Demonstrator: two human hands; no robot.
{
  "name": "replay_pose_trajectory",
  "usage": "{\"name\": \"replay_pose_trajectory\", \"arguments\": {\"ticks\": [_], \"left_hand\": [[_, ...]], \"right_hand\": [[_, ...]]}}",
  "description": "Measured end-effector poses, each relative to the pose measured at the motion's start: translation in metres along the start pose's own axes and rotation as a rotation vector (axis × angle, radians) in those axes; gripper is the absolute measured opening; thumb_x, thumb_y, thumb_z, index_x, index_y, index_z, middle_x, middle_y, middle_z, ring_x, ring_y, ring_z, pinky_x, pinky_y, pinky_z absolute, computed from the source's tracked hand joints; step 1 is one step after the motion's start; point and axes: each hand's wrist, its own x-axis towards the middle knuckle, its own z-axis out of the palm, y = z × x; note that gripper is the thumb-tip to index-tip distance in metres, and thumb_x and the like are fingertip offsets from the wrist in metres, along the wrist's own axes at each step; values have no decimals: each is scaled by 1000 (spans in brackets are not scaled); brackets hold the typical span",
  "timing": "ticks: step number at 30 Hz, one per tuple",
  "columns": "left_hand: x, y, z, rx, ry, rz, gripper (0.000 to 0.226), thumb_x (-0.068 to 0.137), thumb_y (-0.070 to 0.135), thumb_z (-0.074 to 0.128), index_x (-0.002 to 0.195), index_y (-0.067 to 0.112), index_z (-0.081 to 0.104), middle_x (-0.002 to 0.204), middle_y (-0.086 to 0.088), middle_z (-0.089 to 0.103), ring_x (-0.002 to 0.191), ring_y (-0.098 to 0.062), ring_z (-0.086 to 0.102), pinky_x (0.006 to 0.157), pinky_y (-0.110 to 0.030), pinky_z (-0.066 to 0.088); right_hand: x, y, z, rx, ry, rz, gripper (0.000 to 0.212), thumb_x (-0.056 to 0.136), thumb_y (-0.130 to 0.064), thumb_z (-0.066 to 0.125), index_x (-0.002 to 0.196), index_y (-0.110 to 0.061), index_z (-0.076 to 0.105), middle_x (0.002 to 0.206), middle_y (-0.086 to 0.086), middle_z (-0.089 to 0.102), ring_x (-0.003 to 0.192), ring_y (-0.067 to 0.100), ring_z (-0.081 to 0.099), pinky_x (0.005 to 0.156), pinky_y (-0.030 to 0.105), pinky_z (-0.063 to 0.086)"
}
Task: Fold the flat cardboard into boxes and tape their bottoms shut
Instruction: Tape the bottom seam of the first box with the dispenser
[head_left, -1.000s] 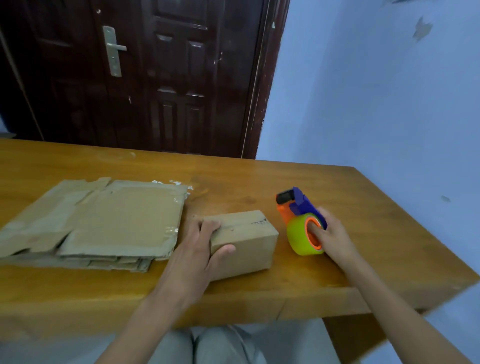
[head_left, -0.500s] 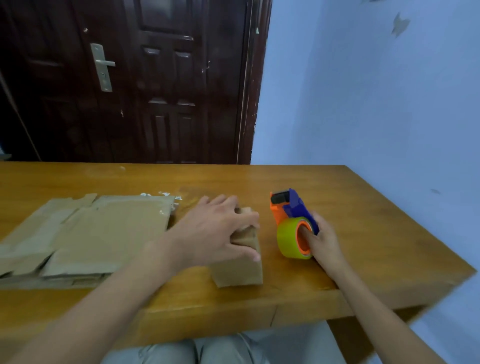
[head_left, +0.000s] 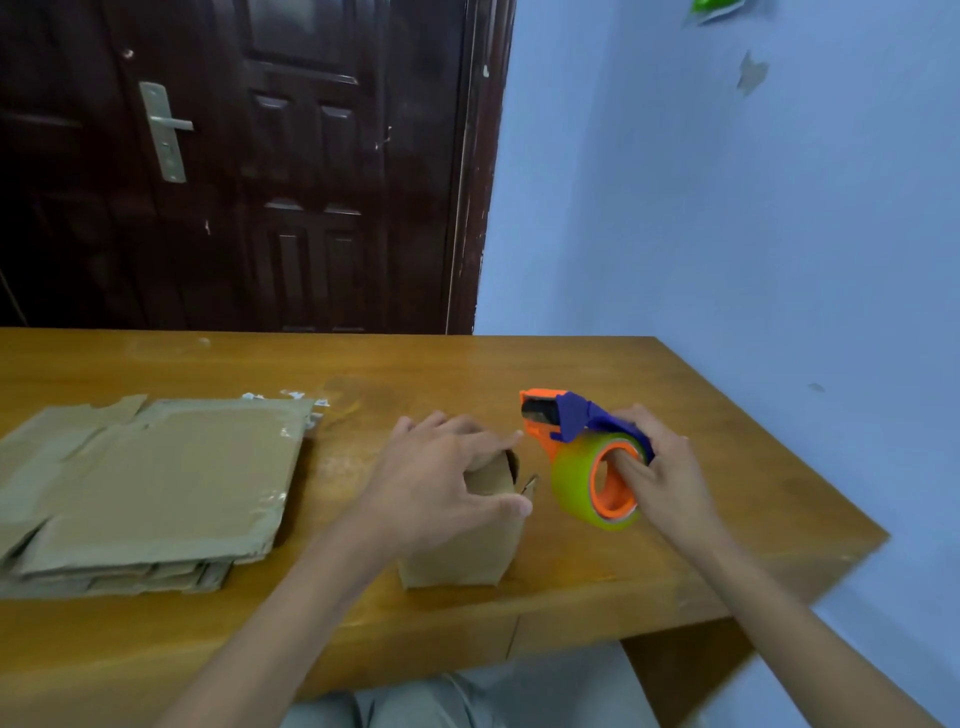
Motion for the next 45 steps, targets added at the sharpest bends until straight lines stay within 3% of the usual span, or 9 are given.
{"name": "replay_pose_trajectory", "arguments": {"ticks": [6,11,18,22,27,30,35,39,45], "left_hand": [[-3,4,0,-179,80,-83,87,72,78,74,142,45,34,134,20,59,116,-4,46,98,-29,30],[1,4,2,-7,21,-55,93,74,88,43,155,45,32,136,18,57,119,-10,48,102,-37,37],[7,10,-5,-26,-88,-69,60,64,82,33,114,50,44,100,17,49,100,-14,45,88,-39,33],[7,13,-2,-34,-76,-78,57,63,80,32,109,47,43,94,18,47,98,-15,47,85,-39,32],[11,12,1,-7,-49,-81,66,76,91,45,122,44,49,107,20,55,104,-14,50,93,-43,39],[9,15,3,-44,0,-103,60,72,86,42,111,41,52,100,18,57,99,-15,53,90,-42,40],[9,16,5,-44,30,-124,53,75,78,51,115,42,55,99,16,57,98,-16,53,91,-44,41],[9,15,3,-70,38,-128,58,77,75,58,126,44,55,111,19,60,107,-14,54,92,-41,38],[9,9,3,-107,-23,-137,120,58,95,60,160,45,21,150,13,55,142,-19,45,115,-49,33]], "right_hand": [[-1,-2,-8,-155,-33,-82,44,83,7,65,114,-24,72,106,-17,73,100,12,69,79,18,47],[-14,5,7,-161,37,-85,43,85,7,66,115,-24,70,108,-17,72,103,12,69,81,24,51],[-29,12,17,-125,94,-63,30,88,-8,64,115,-20,70,103,-20,71,97,7,68,77,13,47],[-31,13,13,-209,113,-122,37,85,-7,62,118,-21,69,108,-18,69,101,2,66,82,16,49],[-27,8,10,-313,149,-231,37,89,-17,52,123,-19,64,115,-8,67,101,6,64,78,17,50],[-31,8,18,-318,137,-235,39,88,-12,51,124,-22,59,115,-6,65,99,4,62,78,13,49],[-40,11,33,-257,80,-181,44,93,-16,49,137,-21,58,118,-6,63,103,7,64,81,25,53],[-46,17,42,-282,68,-152,60,94,-11,53,152,-24,51,111,-5,58,87,12,59,69,31,52],[-43,23,44,-314,78,-188,66,95,-8,53,157,-28,46,121,-4,54,93,11,60,65,34,55]]}}
